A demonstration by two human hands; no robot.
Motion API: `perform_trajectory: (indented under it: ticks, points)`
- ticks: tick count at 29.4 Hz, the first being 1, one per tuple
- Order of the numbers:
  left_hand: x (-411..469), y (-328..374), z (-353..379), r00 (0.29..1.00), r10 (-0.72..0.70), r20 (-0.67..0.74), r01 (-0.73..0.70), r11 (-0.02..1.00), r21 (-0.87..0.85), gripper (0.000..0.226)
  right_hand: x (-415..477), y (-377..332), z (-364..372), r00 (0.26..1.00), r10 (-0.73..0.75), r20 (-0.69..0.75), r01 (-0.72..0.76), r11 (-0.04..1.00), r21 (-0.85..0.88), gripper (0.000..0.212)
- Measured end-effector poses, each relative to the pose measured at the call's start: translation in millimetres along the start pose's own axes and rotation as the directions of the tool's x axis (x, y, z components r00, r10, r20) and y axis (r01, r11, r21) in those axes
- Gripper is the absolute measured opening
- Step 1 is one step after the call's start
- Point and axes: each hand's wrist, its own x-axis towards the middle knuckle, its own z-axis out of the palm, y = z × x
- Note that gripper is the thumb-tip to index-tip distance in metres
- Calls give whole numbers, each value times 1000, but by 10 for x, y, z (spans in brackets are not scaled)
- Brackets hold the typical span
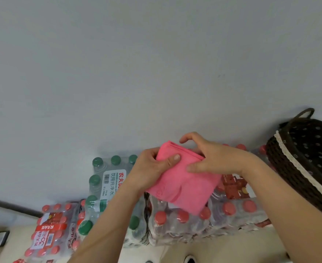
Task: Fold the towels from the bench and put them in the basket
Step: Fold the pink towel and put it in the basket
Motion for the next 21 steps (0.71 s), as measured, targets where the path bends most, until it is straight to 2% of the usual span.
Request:
perform_trajectory:
  ticks: [2,4,7,9,10,12,14,15,16,18,19,20,21]
  points:
    - [36,-19,45,987,24,-159,-19,999,32,39,-10,66,-56,999,21,25,-21,1000,-9,61]
    - [44,-19,67,972,13,-233,-8,1000,24,38,-19,97,-95,999,3,43,1,996,-87,46]
    - [29,2,84,989,5,-148,-17,997,-81,49,44,132,-109,997,-61,39,69,971,-229,14]
    - [34,25,47,998,7,-56,-14,993,-115,61,106,142,-117,994,-75,76,89,975,-205,10]
    - [41,44,24,1000,0,-21,-2,993,-115,58,133,144,-122,993,-70,98,88,977,-192,12]
    - [53,62,11,1000,-6,-17,5,1000,-25,36,177,153,-123,992,-75,98,95,973,-211,14]
    - [72,52,22,988,94,-125,-77,988,132,17,192,163,-131,986,-159,-53,131,930,-344,14]
    - [71,40,23,958,217,-188,-172,958,229,13,182,163,-123,958,-235,-164,146,893,-426,15]
    - [70,19,10,892,392,-223,-294,881,371,12,154,163,-106,909,-320,-266,158,857,-491,15]
    - [15,-66,-11,714,692,-104,-450,567,690,14,74,190,-2,780,-498,-379,199,771,-605,13]
    - [-36,-160,-10,661,750,-8,-462,416,783,15,41,251,111,734,-560,-384,208,723,-659,13]
    - [-98,-302,-3,651,755,76,-455,308,835,14,20,354,280,716,-591,-372,208,689,-694,15]
    - [-178,-462,14,677,722,141,-446,251,859,13,4,479,493,721,-600,-346,207,663,-719,18]
